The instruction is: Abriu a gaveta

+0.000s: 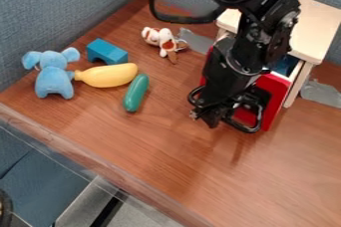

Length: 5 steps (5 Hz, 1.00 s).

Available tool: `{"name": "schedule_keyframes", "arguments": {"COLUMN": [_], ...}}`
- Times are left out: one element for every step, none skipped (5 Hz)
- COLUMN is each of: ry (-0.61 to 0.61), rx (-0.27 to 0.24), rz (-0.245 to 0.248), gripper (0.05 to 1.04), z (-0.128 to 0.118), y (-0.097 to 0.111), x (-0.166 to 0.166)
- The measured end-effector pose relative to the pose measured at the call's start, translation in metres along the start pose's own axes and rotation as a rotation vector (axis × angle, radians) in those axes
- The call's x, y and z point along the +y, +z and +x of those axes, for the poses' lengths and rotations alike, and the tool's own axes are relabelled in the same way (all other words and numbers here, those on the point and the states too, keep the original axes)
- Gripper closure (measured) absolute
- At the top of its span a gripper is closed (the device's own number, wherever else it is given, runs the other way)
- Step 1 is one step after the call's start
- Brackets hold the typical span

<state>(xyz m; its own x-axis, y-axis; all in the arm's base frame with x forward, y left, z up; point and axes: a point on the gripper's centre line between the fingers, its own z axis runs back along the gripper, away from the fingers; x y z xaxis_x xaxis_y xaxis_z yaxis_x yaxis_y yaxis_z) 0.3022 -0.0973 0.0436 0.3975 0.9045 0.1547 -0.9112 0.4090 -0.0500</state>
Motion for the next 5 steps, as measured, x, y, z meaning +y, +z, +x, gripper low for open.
{"name": "schedule_keyframes", "arguments": {"ry": [-0.013, -0.018, -0.024, -0.028, -0.035], "rx": [-0.007, -0.01, -0.013, -0.016, -0.018], "rz": [-0.011, -0.004, 0.0, 0.004, 0.005], "gripper": [0.828, 0.828, 0.828, 0.828, 0.773], "z": [-0.003, -0.003, -0.006, -0.006, -0.007], "y": [0.0, 0.0, 0.001, 0.001, 0.001], "x": [0.004, 0.008, 0.013, 0.015, 0.018]}}
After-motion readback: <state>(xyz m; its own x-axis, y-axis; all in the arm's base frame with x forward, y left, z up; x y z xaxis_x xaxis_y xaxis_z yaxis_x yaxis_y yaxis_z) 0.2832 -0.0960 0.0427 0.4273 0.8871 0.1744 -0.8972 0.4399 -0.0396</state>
